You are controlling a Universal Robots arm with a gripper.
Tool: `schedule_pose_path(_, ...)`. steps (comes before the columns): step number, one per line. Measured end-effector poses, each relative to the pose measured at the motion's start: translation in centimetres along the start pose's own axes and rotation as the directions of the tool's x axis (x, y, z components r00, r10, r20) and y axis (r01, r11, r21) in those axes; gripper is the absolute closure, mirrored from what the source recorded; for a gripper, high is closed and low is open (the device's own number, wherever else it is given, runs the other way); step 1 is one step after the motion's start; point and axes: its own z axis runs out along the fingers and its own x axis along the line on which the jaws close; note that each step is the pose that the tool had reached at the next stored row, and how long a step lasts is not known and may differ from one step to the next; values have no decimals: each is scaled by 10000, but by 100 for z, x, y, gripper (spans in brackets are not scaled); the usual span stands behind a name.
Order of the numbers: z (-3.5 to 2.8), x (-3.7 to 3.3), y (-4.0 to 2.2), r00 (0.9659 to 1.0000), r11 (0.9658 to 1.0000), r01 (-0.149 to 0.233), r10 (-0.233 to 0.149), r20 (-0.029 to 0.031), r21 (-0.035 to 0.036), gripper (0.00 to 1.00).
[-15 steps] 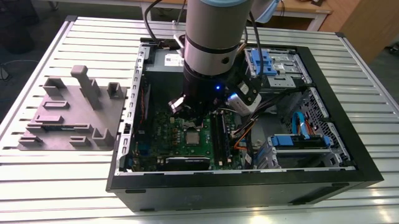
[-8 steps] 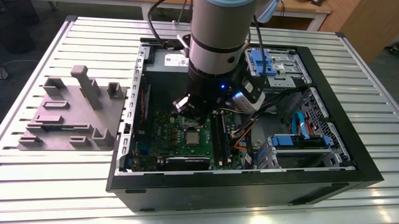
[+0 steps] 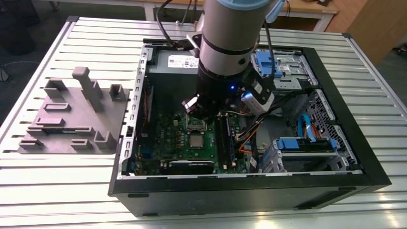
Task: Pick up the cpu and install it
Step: 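Close the cpu cover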
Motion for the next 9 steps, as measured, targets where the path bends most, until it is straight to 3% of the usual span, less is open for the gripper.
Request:
schedule_pose_path(1, 2, -3, -2, 10000, 9999, 5, -4, 69, -152, 90)
schedule_pose_path(2, 7, -3, -3, 9999, 9998, 8, -5, 103, -222, 90)
schedule_pose_path(9, 11, -4, -3, 9999, 9997, 8, -6, 106, -229, 90)
